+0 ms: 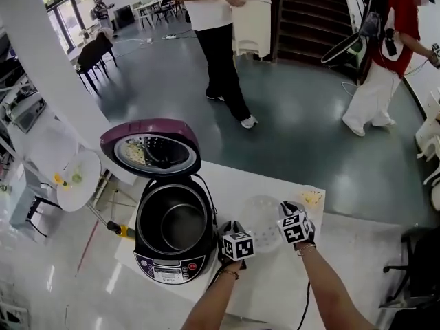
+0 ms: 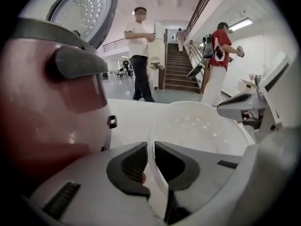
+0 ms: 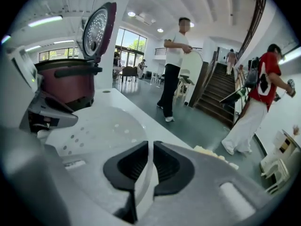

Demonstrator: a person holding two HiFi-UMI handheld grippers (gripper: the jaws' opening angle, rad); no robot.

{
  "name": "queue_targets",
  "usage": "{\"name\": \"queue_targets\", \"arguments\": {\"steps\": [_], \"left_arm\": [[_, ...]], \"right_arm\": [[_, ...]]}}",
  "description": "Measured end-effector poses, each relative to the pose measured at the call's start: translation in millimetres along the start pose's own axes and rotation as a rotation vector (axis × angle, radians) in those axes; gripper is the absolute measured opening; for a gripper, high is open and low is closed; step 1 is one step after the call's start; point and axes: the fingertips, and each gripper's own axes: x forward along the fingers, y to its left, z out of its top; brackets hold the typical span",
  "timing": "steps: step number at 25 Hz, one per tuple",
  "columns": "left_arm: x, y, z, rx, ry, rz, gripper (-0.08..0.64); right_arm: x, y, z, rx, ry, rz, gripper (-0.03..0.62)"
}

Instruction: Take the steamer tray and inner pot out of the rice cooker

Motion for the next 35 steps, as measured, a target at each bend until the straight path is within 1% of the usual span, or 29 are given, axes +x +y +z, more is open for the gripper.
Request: {"name": "queue_targets", "arguments": {"steps": [4, 7, 12, 15, 18, 20, 22, 23, 24, 25, 27, 30, 33, 35], "left_arm": [[17.3, 4.8, 2.9, -0.035, 0.022, 0.021, 0.044], [28.8, 9.4, 5.5, -0.046, 0.033, 0.029, 0.044], [34.8, 10.3, 14.5, -0.046, -0.016, 0.031, 0.044], [33.7, 9.2, 18.3, -0.052, -0.042, -0.003, 0.046], [26.8, 4.9, 26.7, -0.081, -0.070, -0.038, 0.053], [18.1, 1.3, 35.2, -0.075, -0.095, -0.040, 0.112], [7.7, -4.5, 43.4, -0.046, -0.120, -0.048, 0.191], [1.5, -8.6, 46.8, -0.034, -0.130, -0.058, 0.210], [-5.7, -13.4, 50.3, -0.023, -0.143, -0.073, 0.216], [-14.1, -18.6, 54.6, -0.013, -0.161, -0.090, 0.218], [-35.3, -28.6, 65.9, 0.004, -0.222, -0.123, 0.218], [-75.3, -43.7, 81.3, 0.020, -0.334, -0.177, 0.219], [-122.5, -54.8, 92.7, 0.059, -0.435, -0.212, 0.218], [-162.3, -49.1, 103.9, 0.058, -0.514, -0.231, 0.218]], "right_arm": [[20.4, -2.6, 6.9, -0.020, 0.042, -0.012, 0.035], [32.4, -2.7, 6.6, -0.024, 0.065, -0.019, 0.035], [41.1, -7.3, 6.5, -0.016, 0.068, -0.045, 0.037], [43.2, -9.0, 7.4, -0.012, 0.069, -0.066, 0.037], [42.2, -14.6, 6.6, 0.001, 0.071, -0.088, 0.037], [41.7, -16.7, 7.1, 0.018, 0.066, -0.094, 0.037], [40.2, -17.0, 9.0, 0.033, 0.051, -0.096, 0.046], [38.1, -16.4, 10.3, 0.040, 0.043, -0.092, 0.122], [34.5, -15.7, 12.1, 0.048, 0.032, -0.088, 0.197], [29.0, -15.5, 15.1, 0.059, 0.017, -0.088, 0.207], [12.0, -15.6, 24.6, 0.083, -0.030, -0.107, 0.207], [-25.0, -10.7, 39.6, 0.124, -0.126, -0.135, 0.207], [-72.4, -4.1, 48.8, 0.140, -0.240, -0.127, 0.206], [-111.2, 1.8, 64.1, 0.149, -0.336, -0.113, 0.195]]}}
